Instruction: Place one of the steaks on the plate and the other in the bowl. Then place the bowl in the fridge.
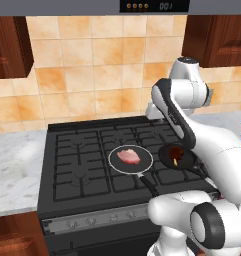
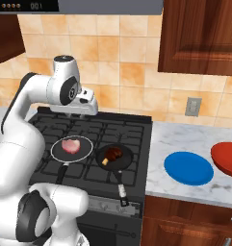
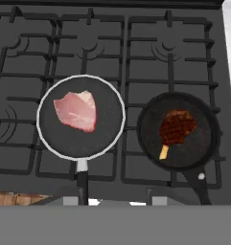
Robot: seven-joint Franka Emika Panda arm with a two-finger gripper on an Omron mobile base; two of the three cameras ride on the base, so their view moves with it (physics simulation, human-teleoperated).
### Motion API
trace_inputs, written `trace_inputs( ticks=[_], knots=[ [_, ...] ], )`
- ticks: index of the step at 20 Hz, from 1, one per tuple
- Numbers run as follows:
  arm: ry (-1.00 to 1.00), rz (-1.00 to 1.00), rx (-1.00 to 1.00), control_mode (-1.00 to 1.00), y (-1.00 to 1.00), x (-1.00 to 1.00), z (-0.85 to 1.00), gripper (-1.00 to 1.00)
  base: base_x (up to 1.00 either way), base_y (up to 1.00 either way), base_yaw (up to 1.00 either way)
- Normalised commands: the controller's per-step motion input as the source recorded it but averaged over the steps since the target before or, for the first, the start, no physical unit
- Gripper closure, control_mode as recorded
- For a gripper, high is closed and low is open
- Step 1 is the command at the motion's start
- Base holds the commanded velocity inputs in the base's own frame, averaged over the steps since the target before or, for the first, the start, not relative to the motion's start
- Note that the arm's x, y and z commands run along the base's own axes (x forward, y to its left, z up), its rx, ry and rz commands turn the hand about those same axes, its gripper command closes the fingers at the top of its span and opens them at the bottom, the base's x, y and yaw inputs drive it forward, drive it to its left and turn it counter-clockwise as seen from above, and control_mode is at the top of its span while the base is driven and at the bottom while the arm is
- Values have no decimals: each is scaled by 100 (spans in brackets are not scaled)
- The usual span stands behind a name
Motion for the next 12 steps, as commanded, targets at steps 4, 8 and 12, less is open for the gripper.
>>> trace_inputs(
  ticks=[4, 8, 12],
  knots=[
    [0, -8, -2, -100, -2, 12, -28, -100, 0, 0, 0],
    [3, -43, -9, -100, -24, 34, -76, -100, 0, 0, 0],
    [10, -42, -4, -100, -70, 44, -39, -100, 0, 0, 0]
  ],
)
